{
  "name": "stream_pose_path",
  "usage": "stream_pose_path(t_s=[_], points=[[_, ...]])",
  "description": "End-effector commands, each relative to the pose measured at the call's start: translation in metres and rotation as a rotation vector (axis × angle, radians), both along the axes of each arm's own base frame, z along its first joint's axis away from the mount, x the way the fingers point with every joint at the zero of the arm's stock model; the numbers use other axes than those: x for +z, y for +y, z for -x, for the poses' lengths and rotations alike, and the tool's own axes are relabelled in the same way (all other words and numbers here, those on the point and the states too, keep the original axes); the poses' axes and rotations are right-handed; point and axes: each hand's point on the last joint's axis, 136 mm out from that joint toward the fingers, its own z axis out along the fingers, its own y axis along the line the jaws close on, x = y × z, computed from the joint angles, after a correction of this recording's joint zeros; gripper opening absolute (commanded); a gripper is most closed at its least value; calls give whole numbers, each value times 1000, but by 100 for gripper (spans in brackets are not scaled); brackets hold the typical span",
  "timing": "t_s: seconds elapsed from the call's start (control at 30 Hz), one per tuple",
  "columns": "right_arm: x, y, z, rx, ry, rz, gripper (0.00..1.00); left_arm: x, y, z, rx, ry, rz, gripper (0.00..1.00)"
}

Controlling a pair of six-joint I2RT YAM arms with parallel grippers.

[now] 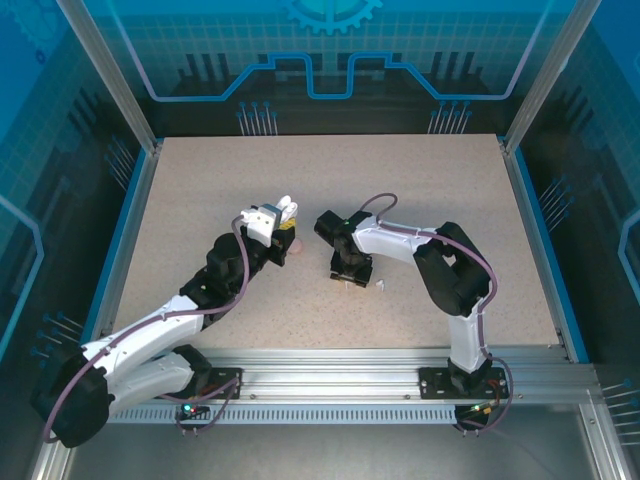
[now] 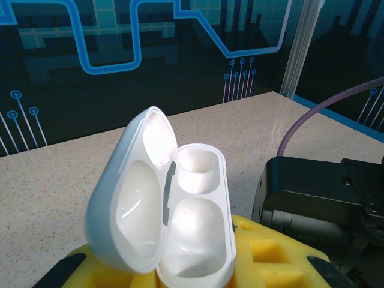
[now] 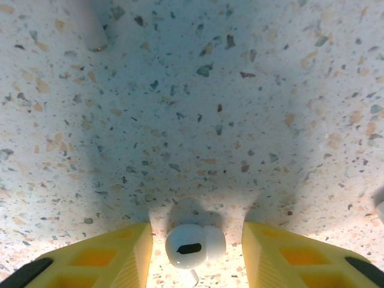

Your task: Insert the wireless bluetooth earbuds into the charging case

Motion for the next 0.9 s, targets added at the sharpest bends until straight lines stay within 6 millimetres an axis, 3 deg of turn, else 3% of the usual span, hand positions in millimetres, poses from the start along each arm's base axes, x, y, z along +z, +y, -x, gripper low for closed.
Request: stream_pose_path(t_s=[0.0,0.43,0.87], points=[[-12,-8,7,-43,37,21,44,12,-3,0,-7,-19,45,0],[-17,-20,3,-165,37,-1,41,8,-8,-2,-20,-5,46,0],[-18,-14,1,-149,41,-13,33,7,-10,-3,-28,-1,48,0]])
